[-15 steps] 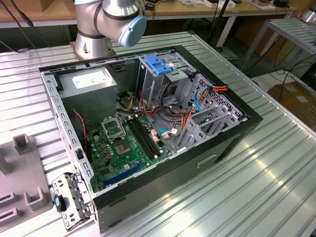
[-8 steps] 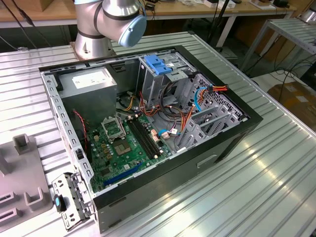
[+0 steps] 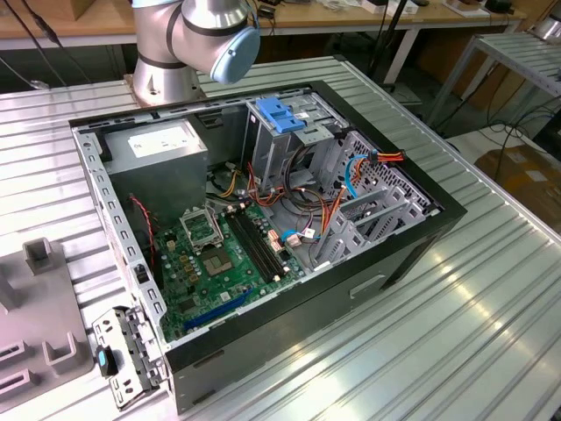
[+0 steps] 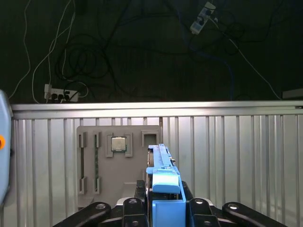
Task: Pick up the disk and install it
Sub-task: 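Pick up the disk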
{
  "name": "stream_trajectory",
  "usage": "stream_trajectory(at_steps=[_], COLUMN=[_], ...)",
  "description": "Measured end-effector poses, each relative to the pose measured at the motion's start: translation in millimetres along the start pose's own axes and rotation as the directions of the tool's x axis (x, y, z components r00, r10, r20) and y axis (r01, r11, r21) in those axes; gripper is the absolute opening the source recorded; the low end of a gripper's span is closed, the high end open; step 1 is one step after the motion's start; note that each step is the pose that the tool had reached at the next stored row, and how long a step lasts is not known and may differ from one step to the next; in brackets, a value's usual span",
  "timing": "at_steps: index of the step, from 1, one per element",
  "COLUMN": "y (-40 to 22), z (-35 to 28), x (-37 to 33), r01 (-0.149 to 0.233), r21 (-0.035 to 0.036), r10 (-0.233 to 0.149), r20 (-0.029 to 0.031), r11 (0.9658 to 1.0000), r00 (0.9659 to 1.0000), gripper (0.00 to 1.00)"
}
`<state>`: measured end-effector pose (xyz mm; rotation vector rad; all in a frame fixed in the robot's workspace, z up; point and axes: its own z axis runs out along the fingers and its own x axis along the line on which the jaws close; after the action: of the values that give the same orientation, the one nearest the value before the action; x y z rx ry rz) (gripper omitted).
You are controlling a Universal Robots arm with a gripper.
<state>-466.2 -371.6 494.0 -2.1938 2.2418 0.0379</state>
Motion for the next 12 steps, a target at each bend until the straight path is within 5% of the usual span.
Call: stream_trajectory(at_steps=[7, 12], y=[-1.2, -8.2], z=[0.0, -0.1], x=[0.0, -0.2], r01=[0.0, 0.0], r21=[0.0, 0.0001], r10=[0.0, 0.0], r20=[0.0004, 0.0004], r11=[1.0, 1.0], r00=[1.0, 1.0], gripper=[0.37, 0.37])
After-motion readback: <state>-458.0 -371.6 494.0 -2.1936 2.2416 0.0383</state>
